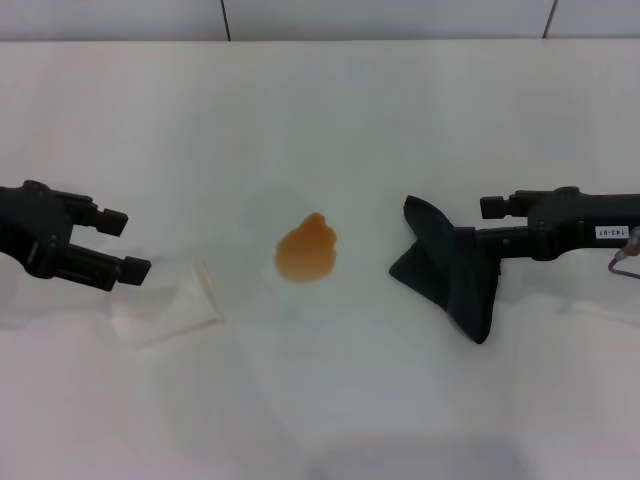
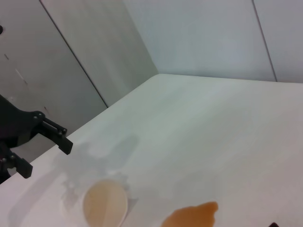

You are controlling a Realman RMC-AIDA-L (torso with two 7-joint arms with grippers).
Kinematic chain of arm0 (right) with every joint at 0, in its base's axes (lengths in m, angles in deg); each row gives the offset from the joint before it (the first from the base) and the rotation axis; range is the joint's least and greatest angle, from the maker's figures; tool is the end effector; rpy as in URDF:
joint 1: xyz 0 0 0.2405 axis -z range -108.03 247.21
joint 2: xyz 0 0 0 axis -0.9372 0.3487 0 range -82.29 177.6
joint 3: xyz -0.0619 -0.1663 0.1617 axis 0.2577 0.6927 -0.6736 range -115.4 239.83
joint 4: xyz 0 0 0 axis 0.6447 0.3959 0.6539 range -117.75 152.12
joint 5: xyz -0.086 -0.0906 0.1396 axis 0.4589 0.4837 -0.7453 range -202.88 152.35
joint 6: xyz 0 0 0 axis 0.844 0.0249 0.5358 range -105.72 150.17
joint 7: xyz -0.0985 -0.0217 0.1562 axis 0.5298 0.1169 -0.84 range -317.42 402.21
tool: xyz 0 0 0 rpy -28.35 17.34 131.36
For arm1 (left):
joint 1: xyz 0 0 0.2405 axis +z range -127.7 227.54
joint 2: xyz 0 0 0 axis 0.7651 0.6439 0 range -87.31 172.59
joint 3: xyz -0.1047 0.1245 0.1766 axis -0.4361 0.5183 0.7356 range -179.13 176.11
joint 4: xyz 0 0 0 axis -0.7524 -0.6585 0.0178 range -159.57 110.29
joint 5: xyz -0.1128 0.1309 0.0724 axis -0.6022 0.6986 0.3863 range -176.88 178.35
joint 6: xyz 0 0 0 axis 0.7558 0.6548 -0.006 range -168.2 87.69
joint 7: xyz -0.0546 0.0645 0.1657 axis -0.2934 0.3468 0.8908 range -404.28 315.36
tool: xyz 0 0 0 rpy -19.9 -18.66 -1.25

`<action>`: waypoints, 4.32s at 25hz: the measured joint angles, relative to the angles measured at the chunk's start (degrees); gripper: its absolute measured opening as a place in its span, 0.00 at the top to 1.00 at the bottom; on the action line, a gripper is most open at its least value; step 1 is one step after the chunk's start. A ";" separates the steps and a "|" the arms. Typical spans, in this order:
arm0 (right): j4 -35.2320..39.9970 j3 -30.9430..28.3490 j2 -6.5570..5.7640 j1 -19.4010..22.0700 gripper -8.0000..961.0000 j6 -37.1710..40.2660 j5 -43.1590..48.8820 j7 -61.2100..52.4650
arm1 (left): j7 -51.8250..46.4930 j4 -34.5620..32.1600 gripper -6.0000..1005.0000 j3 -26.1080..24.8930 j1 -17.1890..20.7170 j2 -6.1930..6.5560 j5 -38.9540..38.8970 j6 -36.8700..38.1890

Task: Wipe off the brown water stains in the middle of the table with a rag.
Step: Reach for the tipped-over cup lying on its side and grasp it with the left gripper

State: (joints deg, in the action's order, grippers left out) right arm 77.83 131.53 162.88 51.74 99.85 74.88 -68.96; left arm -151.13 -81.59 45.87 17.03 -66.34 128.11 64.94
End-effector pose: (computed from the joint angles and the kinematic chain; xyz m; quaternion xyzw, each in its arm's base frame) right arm 0.2132 0.3143 -0.0142 -0.9125 0.3349 0.1936 0.1330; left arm -0.2298 0.3135 0.0452 -0.9616 -0.2670 -0.0370 0.0508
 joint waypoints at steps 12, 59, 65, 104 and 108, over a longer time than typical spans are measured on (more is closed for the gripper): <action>0.00 0.48 0.00 0.04 0.14 -0.18 -0.66 -0.09 | 0.33 0.00 0.14 0.00 -0.16 0.04 0.74 -0.50; -0.98 0.95 -0.09 0.04 0.14 -0.87 -4.39 -1.68 | -0.91 6.65 0.14 9.88 -18.28 0.65 26.77 2.44; -0.98 1.17 -0.09 0.31 0.14 -0.52 -4.39 -1.68 | -0.42 6.74 0.14 11.27 -18.29 -1.23 27.45 0.30; -1.24 1.96 -0.09 0.63 0.14 0.07 -4.33 -1.28 | -0.35 8.27 0.15 14.09 -19.61 -5.44 29.43 -5.62; -1.24 1.96 -0.09 0.63 0.14 0.07 -4.34 -1.23 | -0.26 9.06 0.15 14.09 -19.59 -6.05 30.71 -6.65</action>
State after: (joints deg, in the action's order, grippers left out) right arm 76.59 133.49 162.79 52.37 99.92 70.54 -70.19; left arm -151.38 -72.53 59.96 -2.56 -72.39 158.82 58.29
